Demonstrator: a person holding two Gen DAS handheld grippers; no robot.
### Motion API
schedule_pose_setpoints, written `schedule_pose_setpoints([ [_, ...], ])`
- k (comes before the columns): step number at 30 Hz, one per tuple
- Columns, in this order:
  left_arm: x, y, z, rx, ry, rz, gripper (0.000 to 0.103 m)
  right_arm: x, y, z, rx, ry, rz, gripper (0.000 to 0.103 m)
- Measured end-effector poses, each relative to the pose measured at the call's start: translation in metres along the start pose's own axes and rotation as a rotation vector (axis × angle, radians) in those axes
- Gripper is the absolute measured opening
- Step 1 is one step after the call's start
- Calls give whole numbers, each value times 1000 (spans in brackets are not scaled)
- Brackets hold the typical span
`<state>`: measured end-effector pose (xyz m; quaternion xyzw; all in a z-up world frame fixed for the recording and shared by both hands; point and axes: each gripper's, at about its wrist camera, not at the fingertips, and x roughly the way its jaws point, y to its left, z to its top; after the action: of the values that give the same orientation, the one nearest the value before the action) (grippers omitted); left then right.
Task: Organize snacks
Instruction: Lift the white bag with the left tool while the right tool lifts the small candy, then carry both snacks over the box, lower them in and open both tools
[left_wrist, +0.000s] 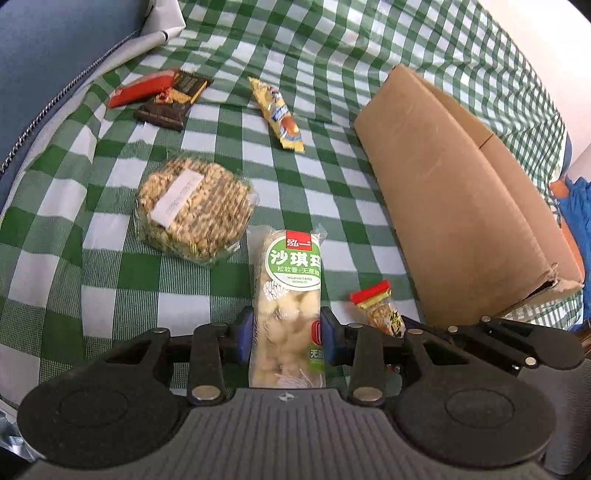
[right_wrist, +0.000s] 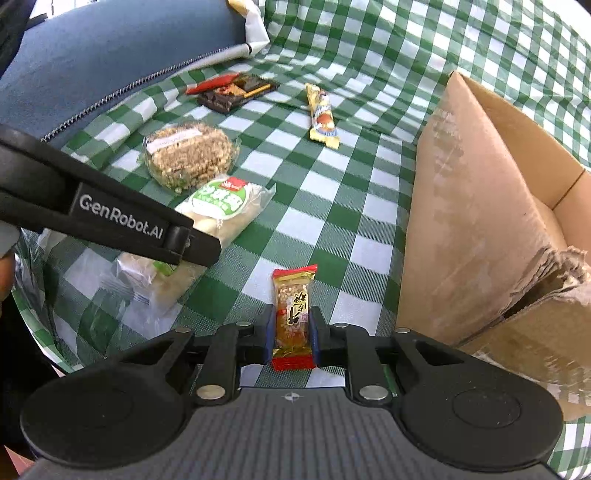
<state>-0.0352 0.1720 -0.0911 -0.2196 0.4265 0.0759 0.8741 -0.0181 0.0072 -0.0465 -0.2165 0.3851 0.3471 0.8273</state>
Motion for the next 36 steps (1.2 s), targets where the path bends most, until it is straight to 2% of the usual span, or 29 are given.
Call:
schedule_pose_setpoints([
  [6, -8, -1, 3, -13, -51, -49, 40, -13, 1, 4, -16, -90, -37, 18],
  [16, -17, -3, 6, -34, -124, -104, 40, -18, 8, 5, -104, -151, -106, 18],
  [24, -28, 0, 7, -46, -184, -127, 40, -22, 8, 7, -97, -214, -144, 18],
  [28, -30, 3, 8, -67, -185, -143, 40, -25, 7, 9, -85, -252, -157, 18],
  [36, -38, 1, 3, -71, -195, -126, 40, -35, 6, 12, -84, -342, -184, 18],
])
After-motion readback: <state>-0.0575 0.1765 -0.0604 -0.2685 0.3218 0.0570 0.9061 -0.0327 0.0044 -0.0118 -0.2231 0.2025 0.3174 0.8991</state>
